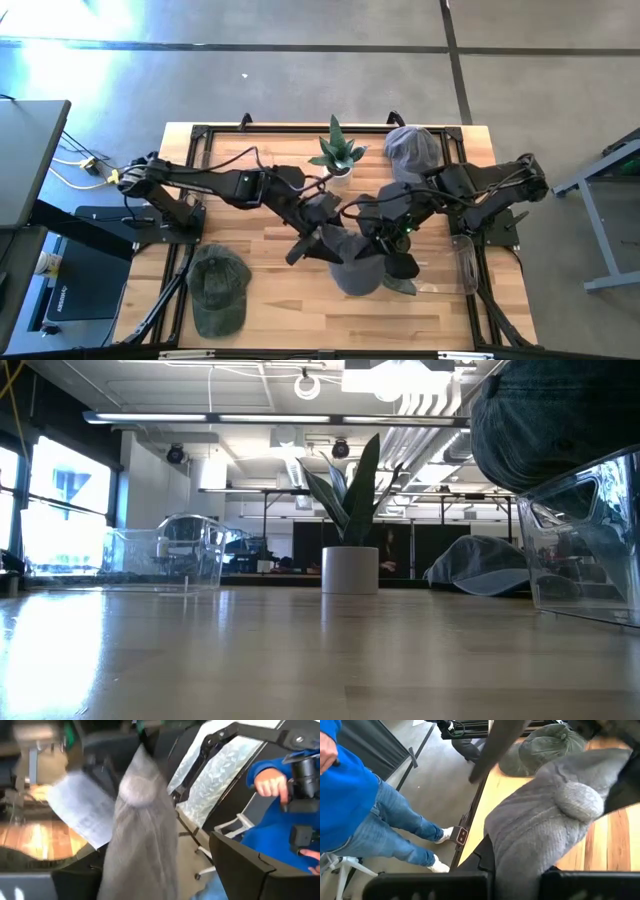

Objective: Pick & Place hat
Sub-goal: Put the left gray cap into the left transparent bin

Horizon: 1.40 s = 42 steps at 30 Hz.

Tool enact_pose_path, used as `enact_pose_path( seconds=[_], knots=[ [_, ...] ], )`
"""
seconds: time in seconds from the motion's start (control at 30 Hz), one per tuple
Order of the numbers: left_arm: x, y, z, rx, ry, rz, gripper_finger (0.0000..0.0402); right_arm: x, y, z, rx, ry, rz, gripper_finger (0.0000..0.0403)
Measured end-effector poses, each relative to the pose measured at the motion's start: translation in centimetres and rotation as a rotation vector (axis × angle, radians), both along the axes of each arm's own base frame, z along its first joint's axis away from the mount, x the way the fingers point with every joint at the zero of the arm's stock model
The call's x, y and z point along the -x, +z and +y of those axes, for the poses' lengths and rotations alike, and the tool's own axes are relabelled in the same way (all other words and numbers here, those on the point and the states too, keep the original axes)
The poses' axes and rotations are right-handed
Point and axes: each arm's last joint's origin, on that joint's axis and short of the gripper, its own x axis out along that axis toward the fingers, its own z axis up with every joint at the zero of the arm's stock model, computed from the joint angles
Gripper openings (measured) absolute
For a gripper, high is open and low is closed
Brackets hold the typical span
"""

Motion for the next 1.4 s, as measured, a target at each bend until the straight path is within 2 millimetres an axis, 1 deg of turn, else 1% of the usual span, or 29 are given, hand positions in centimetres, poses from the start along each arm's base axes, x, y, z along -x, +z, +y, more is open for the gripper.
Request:
enact_pose_path(
  seconds=[0.07, 0.13, 0.23, 0.37, 0.4, 0.43, 0.57, 0.63, 0.7, 0.8, 0.9, 0.97, 1.07, 1.13, 1.23, 1.4],
  knots=[
    [0.2, 0.1, -0.2, -0.02, -0.008, -0.01, 0.0232, 0.0, 0.0, 0.0, -0.008, 0.0, -0.001, 0.0007],
    [0.1, -0.1, -0.2, -0.038, -0.015, -0.013, 0.0202, 0.0, 0.1, 0.0, -0.014, 0.006, -0.002, 0.0006],
    [0.3, 0.1, -0.3, -0.037, -0.039, -0.018, 0.0139, 0.1, 0.3, 0.1, -0.033, 0.023, -0.012, 0.0003],
    [0.7, 0.5, -0.4, -0.021, -0.117, -0.039, 0.0039, 0.6, 1.0, 0.0, -0.078, 0.036, -0.036, 0.0008],
    [0.8, 0.6, -0.4, -0.018, -0.134, -0.042, 0.002, 0.8, 1.2, 0.0, -0.09, 0.038, -0.044, 0.0009],
    [0.8, 0.6, -0.5, -0.016, -0.147, -0.046, 0.0011, 1.0, 1.5, 0.0, -0.102, 0.047, -0.054, 0.001],
    [1.0, 1.2, -0.5, -0.012, -0.163, -0.087, 0.0019, 1.4, 2.0, 0.2, -0.172, 0.105, -0.053, 0.0011],
    [1.5, 1.8, -0.4, -0.009, -0.17, -0.118, 0.0012, 1.2, 2.0, 0.7, -0.205, 0.158, -0.06, 0.0016],
    [1.6, 2.0, -0.4, -0.008, -0.177, -0.13, 0.0004, 1.0, 2.1, 0.9, -0.239, 0.21, -0.063, 0.003],
    [1.8, 2.0, -0.4, -0.011, -0.177, -0.118, 0.0006, 0.5, 1.5, 1.1, -0.249, 0.266, -0.039, 0.0072],
    [2.2, 2.6, -0.3, -0.008, -0.189, -0.148, 0.0005, 0.3, 0.8, 1.4, -0.191, 0.346, -0.051, 0.0126],
    [2.3, 2.6, -0.3, -0.008, -0.189, -0.142, 0.0002, 0.2, 0.4, 1.4, -0.153, 0.412, -0.062, 0.0157],
    [2.5, 2.7, -0.3, -0.001, -0.188, -0.127, 0.0002, 0.5, 0.0, 1.4, -0.104, 0.47, -0.064, 0.0189],
    [2.6, 2.7, -0.3, 0.003, -0.191, -0.122, 0.0002, 0.7, -0.3, 1.3, -0.083, 0.481, -0.046, 0.0197],
    [2.6, 2.4, -0.3, 0.005, -0.206, -0.089, 0.0001, 1.0, -0.8, 0.9, -0.055, 0.47, 0.011, 0.0198],
    [2.7, 2.4, -0.5, 0.007, -0.218, -0.082, 0.0001, 1.6, -1.4, 0.2, 0.064, 0.427, 0.078, 0.0195]
  ],
)
